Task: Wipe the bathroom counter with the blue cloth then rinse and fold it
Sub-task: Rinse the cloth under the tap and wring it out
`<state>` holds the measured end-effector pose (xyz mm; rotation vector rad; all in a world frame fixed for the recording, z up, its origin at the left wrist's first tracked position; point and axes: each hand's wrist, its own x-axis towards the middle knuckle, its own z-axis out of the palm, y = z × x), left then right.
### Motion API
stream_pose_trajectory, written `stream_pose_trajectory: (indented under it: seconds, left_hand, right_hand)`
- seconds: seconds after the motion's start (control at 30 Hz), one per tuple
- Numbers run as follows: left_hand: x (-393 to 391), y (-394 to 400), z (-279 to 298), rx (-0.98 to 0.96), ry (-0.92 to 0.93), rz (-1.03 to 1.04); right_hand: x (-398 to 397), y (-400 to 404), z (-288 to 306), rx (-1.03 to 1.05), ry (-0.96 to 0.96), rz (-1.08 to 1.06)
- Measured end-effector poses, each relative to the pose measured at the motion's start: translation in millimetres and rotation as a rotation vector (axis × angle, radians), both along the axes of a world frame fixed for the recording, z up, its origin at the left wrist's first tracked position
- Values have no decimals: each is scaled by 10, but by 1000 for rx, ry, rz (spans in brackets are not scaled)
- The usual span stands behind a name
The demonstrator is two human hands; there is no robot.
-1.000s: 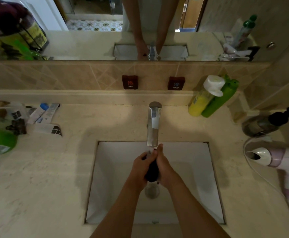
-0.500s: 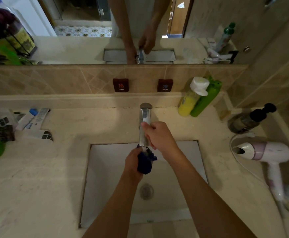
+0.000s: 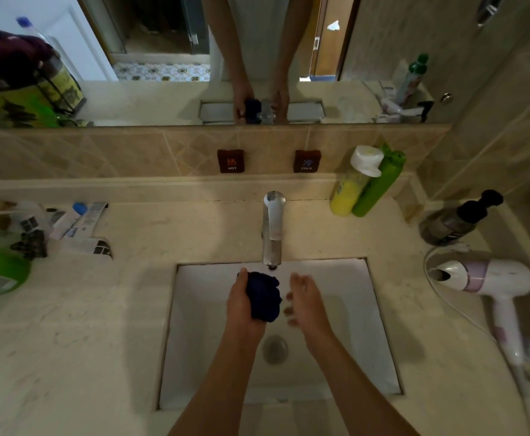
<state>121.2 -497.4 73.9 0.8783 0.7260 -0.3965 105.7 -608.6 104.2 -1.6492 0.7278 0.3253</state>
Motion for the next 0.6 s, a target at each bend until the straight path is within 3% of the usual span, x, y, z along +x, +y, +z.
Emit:
stream_pose_trajectory:
  seconds: [0.07, 0.13, 0.23, 0.37, 0.5, 0.6]
  left_hand:
    - [-96, -75, 57, 34, 59, 7]
    - [-199, -163, 118, 110, 76, -33]
    - [-299, -175, 238, 328, -159, -188]
    - [-383, 30, 387, 352, -349, -396]
    - [-349, 126, 494, 210, -307, -526]
    - [-315, 59, 546, 282, -292, -564]
  right_hand:
    - [-235, 131, -67, 234, 118, 38]
    - [-307, 227, -137, 493, 162, -63]
    - [-287, 189, -114, 748, 104, -300]
    - [-214, -20, 20, 621, -80, -226]
    - [-158, -30, 164, 349, -193, -94]
    - [-143, 36, 186, 257, -257, -22]
